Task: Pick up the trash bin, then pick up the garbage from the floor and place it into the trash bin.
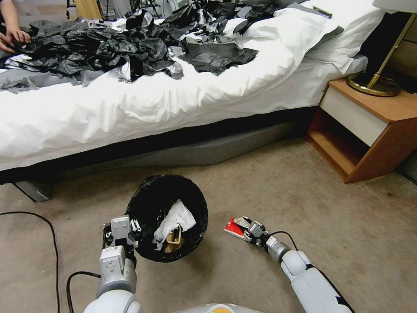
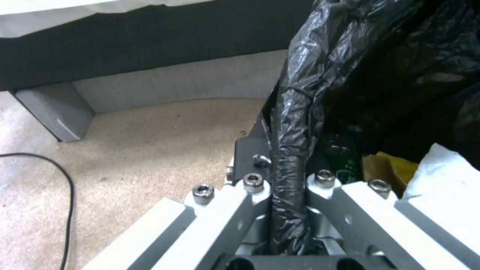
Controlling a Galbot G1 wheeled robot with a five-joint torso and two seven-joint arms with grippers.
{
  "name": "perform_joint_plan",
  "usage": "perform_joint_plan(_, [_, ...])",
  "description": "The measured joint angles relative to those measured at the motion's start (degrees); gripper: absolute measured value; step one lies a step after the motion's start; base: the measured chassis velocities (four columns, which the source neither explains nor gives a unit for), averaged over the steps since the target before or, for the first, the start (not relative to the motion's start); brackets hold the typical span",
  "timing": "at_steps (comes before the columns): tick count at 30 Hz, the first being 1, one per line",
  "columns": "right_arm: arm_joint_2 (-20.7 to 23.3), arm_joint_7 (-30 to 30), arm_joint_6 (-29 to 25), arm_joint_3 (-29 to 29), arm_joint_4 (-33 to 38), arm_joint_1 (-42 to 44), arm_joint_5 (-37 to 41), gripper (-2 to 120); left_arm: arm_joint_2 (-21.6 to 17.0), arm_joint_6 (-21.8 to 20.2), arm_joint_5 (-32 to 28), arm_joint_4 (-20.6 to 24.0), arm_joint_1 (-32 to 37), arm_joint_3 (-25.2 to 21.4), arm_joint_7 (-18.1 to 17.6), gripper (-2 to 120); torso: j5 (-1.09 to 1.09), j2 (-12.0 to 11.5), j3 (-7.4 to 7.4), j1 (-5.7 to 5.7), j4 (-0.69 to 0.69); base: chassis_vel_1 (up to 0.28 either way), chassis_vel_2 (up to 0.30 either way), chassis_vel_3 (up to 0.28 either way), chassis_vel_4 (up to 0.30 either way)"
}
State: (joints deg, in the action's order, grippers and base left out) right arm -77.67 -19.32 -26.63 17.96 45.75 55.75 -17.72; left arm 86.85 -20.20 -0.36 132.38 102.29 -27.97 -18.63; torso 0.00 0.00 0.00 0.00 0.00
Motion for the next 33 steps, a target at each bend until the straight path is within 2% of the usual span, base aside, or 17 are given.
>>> perform_joint_plan(2, [0.27,0.07,0.01,0.09,0.36,0.23,0.49,9,-0.02,0.00,-0.01,0.00,-0.07,0.00,0.00,0,0.00,0.00,0.00,0.00,0.00,0.000,0.000,0.000,0.000])
perform_joint_plan(6, [0.61,0.53,0.07,0.17,1.02,0.63,0.90,0,-0.03,0.00,-0.01,-0.02,-0.16,0.06,0.00,0,0.00,0.00,0.00,0.00,0.00,0.000,0.000,0.000,0.000])
perform_joint_plan(18, [1.29,1.59,0.19,0.15,4.56,1.83,3.75,0,-0.19,-0.08,-0.01,0.14,-0.17,0.09,0.00,0,0.00,0.00,0.00,0.00,0.00,0.000,0.000,0.000,0.000])
perform_joint_plan(21, [1.43,2.44,0.05,0.11,7.93,3.14,6.62,0,-0.23,-0.11,0.00,0.35,-0.12,0.11,0.01,0,0.00,0.00,0.00,0.00,0.00,0.000,0.000,0.000,0.000])
perform_joint_plan(23, [1.82,2.92,0.12,-0.17,13.17,5.01,10.77,0,-0.24,-0.11,0.00,0.38,-0.06,0.12,0.02,0,0.01,0.00,0.00,0.00,0.00,0.000,0.000,0.000,0.000])
perform_joint_plan(24, [2.30,3.55,0.50,-0.34,19.23,6.76,14.15,0,-0.27,-0.11,0.00,0.39,0.00,0.13,0.02,0,0.00,0.00,0.00,0.00,-0.01,0.000,0.000,0.000,0.000])
perform_joint_plan(25, [2.30,3.55,0.50,-0.34,19.23,6.76,14.15,0,-0.27,-0.11,0.00,0.39,0.00,0.13,0.02,0,0.00,0.00,0.00,0.00,-0.01,0.000,0.000,0.000,0.000])
perform_joint_plan(28, [3.27,4.58,-0.04,-0.20,33.48,10.04,19.13,0,-0.26,-0.11,0.11,0.39,0.00,0.21,0.03,0,-0.01,0.00,-0.01,0.00,0.00,0.000,0.000,0.000,0.000])
perform_joint_plan(29, [3.42,4.90,-0.48,0.04,37.04,10.67,19.85,0,-0.24,-0.11,0.20,0.39,-0.01,0.27,0.04,0,-0.01,0.00,0.00,0.00,0.00,0.000,0.000,0.000,0.000])
perform_joint_plan(30, [3.42,4.90,-0.48,0.04,37.04,10.67,19.85,0,-0.24,-0.11,0.20,0.39,-0.01,0.27,0.04,0,-0.01,0.00,0.00,0.00,0.00,0.000,0.000,0.000,0.000])
perform_joint_plan(32, [3.63,5.39,-0.65,0.24,42.00,11.49,20.82,0,-0.23,-0.11,0.26,0.35,-0.02,0.32,0.04,0,-0.01,0.01,0.00,0.00,0.00,0.000,0.000,0.000,0.000])
perform_joint_plan(33, [3.87,5.78,-0.46,0.21,48.13,12.46,22.26,0,-0.22,-0.11,0.28,0.29,-0.05,0.38,0.05,0,-0.01,0.01,0.00,0.00,0.00,0.000,0.000,0.000,0.000])
